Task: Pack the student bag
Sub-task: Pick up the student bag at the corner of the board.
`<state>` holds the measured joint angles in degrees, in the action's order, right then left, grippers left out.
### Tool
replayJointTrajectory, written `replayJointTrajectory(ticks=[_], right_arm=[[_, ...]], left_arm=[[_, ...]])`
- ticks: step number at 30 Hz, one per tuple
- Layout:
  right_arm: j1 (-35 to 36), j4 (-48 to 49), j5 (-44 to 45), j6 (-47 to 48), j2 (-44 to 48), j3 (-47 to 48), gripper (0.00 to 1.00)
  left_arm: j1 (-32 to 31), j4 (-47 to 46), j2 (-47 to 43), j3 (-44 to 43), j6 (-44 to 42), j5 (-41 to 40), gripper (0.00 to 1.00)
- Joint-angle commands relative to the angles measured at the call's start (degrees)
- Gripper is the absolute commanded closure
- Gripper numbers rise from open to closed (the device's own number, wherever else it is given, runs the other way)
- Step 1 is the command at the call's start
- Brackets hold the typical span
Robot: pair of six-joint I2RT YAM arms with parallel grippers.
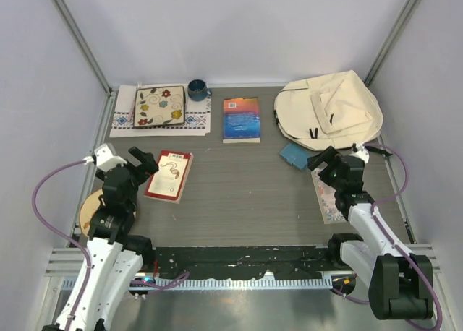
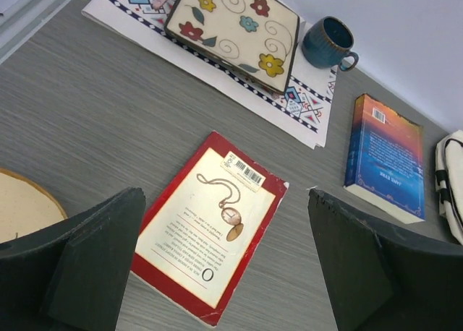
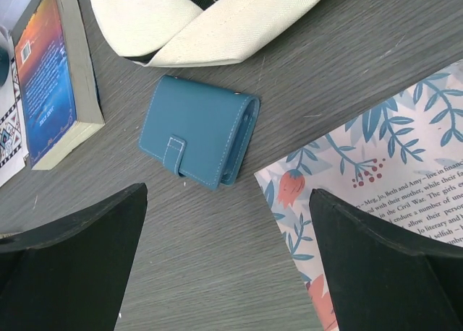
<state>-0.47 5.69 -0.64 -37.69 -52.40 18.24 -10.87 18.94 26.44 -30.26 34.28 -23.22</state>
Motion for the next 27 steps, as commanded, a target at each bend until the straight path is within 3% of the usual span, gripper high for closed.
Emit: replayJointTrajectory(ticks=[1,3,8,10,13,17,21,27], right_arm=[[0.12,-2.88,0.29,0.34,1.42,4.78,0.0],[0.12,-4.72,0.38,0.69,1.25,5.49,0.0],[0.12,-9.11,0.38,0.52,0.55,7.34,0.0],[0.12,-9.56,-0.06,0.08,0.63,7.6,0.0],[0.12,-10.17,0.82,-0.36,1.16,8.39,0.0],[0.03,-14.39,3.72,-0.45,-0.41,11.64,0.0],[-0.41,-16.5,4.16,-1.77,-3.84,15.24,0.0],[-1.46,-17.65,4.5,-5.9,-7.53,19.11,0.0]], left_arm=[[-0.02,7.06,5.45,-6.47,-1.11,1.77,0.0],[-0.02,8.74,7.3,-8.05,-4.73,6.06,0.01],[-0.02,15.49,13.0,-11.74,-2.65,13.54,0.0],[-0.02,19.9,15.04,-15.17,-6.49,18.1,0.0],[-0.11,24.56,17.24,-17.72,-6.86,14.88,0.0],[-0.03,24.22,14.09,-15.54,-5.02,10.84,0.0],[-0.02,23.25,9.17,-13.87,-4.05,10.05,0.0],[-0.03,22.63,8.63,-13.07,-2.99,9.51,0.0]])
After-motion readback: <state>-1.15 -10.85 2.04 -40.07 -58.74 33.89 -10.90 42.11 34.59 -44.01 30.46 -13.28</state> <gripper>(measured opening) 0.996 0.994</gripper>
